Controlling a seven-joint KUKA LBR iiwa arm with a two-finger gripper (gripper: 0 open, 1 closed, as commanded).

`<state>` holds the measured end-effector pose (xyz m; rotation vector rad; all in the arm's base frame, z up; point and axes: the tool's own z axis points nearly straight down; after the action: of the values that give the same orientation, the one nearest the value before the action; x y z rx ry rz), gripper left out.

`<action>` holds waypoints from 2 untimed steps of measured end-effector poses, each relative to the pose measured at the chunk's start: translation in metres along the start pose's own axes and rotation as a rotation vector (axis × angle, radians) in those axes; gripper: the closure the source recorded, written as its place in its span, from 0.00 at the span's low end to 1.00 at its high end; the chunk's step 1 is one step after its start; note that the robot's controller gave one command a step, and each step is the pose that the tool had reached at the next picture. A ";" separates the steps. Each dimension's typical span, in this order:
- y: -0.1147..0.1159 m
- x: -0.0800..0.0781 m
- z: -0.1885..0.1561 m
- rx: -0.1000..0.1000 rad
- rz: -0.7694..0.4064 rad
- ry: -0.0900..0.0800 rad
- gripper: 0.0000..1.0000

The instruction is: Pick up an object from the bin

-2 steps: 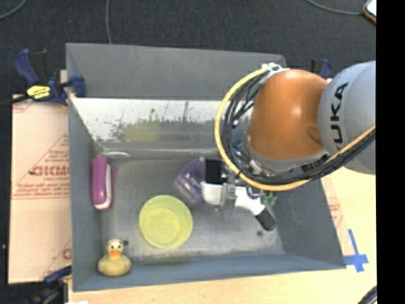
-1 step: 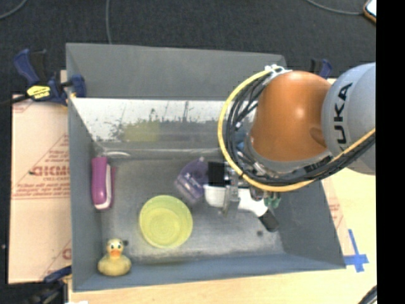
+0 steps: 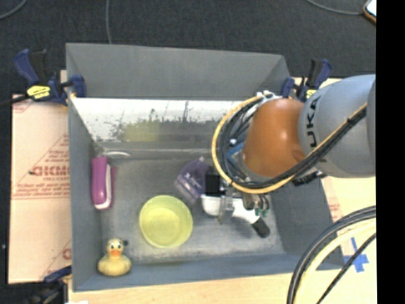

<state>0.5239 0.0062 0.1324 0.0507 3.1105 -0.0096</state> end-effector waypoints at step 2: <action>-0.011 0.012 -0.081 0.002 -0.031 -0.004 1.00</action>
Offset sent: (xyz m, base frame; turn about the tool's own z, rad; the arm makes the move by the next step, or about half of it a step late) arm -0.0165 -0.0083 0.0762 -0.0335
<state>0.5091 -0.0040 0.2131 0.0018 3.1066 -0.0136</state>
